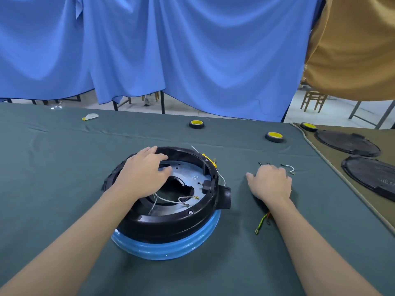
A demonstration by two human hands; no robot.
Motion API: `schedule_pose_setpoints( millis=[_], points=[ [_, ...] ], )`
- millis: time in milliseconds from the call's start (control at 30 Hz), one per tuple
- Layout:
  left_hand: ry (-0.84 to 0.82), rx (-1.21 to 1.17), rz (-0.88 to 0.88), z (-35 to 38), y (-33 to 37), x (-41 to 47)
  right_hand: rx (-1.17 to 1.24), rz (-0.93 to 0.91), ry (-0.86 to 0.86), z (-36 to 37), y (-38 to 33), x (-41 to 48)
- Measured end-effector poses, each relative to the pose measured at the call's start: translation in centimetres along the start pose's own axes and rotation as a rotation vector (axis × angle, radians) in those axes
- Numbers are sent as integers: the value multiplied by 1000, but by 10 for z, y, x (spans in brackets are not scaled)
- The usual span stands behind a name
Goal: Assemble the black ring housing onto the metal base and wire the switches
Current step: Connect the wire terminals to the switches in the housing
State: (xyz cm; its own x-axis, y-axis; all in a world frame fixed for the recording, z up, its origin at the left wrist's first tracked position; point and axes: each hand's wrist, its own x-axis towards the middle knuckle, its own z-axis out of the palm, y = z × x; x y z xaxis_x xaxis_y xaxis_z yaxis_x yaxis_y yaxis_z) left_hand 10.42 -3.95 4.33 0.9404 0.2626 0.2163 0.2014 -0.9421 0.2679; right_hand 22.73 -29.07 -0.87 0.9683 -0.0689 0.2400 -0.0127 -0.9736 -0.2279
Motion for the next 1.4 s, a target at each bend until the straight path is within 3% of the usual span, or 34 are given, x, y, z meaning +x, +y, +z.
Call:
schedule_pose_setpoints(
  millis=[267, 467, 633, 733, 833, 1033, 1400],
  points=[
    [0, -33, -2, -1, 0, -1, 587, 234, -26, -6, 0, 11],
    [84, -182, 34, -2, 1, -1, 836, 39, 62, -25, -11, -4],
    [238, -549, 114, -7, 3, -7, 1004, -214, -64, -60, -42, -34],
    [281, -687, 159, -9, 3, -11, 1054, -343, -178, -78, -59, -53],
    [276, -811, 185, -11, 5, -14, 1081, -417, -151, -91, -71, -63],
    [252, -1017, 207, -18, 4, -17, 1042, -536, -400, -88, -94, -78],
    [389, -1234, 85, -24, -2, -13, 1110, -556, -386, -82, -141, -77]
  ],
)
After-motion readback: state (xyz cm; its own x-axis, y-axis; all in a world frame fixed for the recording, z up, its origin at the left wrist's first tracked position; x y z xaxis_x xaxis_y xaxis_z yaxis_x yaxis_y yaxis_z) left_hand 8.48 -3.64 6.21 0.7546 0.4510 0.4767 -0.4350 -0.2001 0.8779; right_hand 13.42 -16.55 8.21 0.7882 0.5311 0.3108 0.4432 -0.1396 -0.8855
